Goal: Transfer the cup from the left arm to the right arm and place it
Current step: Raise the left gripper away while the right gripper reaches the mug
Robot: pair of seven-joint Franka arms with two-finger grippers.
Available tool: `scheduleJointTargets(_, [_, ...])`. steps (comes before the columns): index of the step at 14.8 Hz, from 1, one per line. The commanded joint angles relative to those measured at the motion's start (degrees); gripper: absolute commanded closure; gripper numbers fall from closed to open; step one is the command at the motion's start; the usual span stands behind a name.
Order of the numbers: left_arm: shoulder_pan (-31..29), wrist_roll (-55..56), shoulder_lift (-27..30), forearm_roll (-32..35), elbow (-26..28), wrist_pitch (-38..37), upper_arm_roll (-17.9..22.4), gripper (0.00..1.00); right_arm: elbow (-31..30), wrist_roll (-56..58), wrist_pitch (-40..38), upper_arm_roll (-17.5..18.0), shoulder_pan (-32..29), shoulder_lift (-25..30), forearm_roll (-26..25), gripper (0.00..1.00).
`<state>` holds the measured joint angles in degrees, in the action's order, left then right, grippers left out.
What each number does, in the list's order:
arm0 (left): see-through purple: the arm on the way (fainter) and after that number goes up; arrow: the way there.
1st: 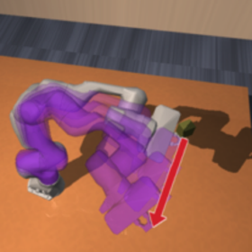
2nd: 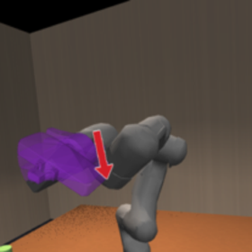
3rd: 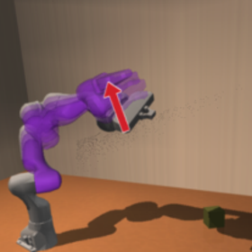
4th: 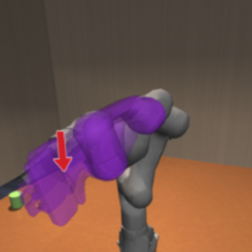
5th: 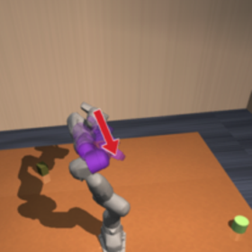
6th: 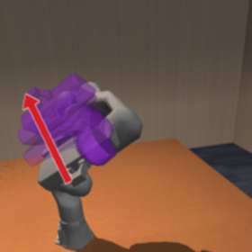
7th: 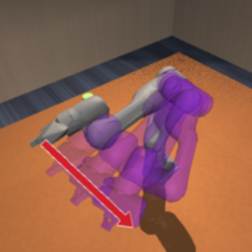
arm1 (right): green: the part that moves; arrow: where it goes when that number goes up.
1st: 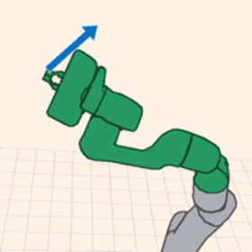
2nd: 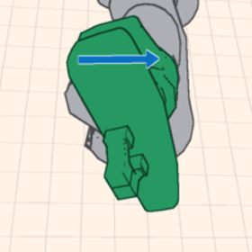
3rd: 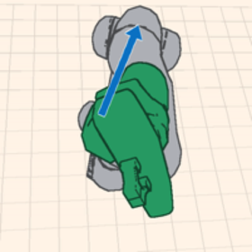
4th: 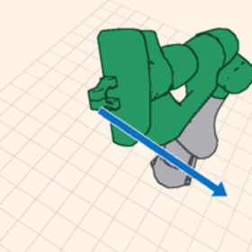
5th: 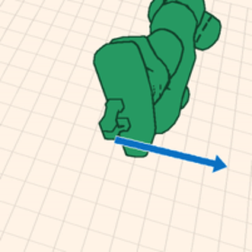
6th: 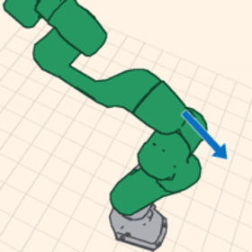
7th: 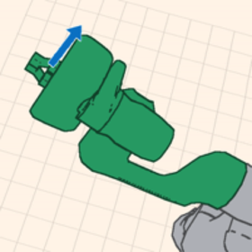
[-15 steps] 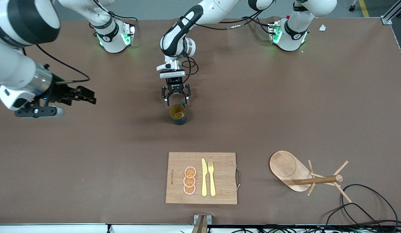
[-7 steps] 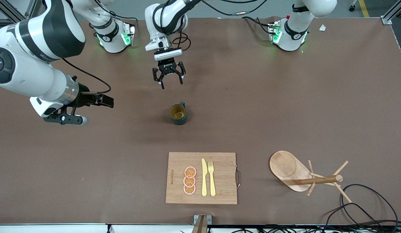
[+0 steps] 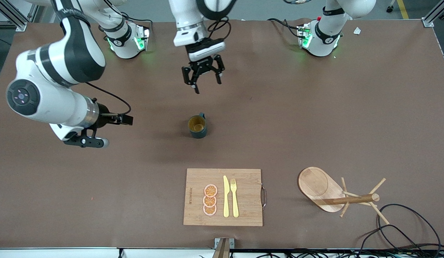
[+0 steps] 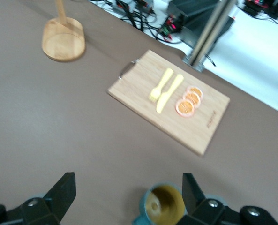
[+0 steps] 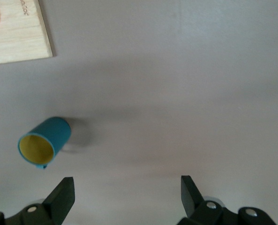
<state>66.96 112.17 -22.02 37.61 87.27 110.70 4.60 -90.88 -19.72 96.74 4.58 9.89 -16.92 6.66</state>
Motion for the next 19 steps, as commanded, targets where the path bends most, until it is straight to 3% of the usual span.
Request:
scheduleJointTargets(1, [-6.73, -7.89, 6.27, -4.46, 3.61, 0.66, -0.55, 0.00, -6.48, -4.69, 8.61, -0.01, 3.37, -0.30, -0.51, 0.00])
scheduleJointTargets(6, [-20.09, -26.70, 8.65, -11.22, 2.12, 0.66, -0.38, 0.00, -7.56, -23.74, 17.32, -0.01, 13.82, -4.68, -0.25, 0.00])
scheduleJointTargets(10, [-31.60, -43.48, 9.18, -20.54, -0.51, 0.48, -0.29, 0.00, 0.33, -40.28, 21.03, -0.18, 22.79, -13.81, -0.68, 0.00])
scheduleJointTargets(14, [-41.02, -57.83, 9.10, -32.75, -3.94, -3.73, -0.29, 0.00, 2.99, -42.77, 23.92, -0.27, 23.77, -18.49, -0.95, 0.00])
scheduleJointTargets(17, [-44.63, -66.25, 9.18, -33.65, -3.95, -4.78, -0.38, 0.00, 2.99, -42.77, 25.78, -0.27, 23.68, -19.98, -0.86, 0.01])
scheduleJointTargets(19, [-46.39, -72.59, 9.27, -33.65, -3.95, -5.76, -0.38, 0.00, 2.99, -41.81, 25.87, -0.27, 23.51, -20.60, -0.86, 0.29])
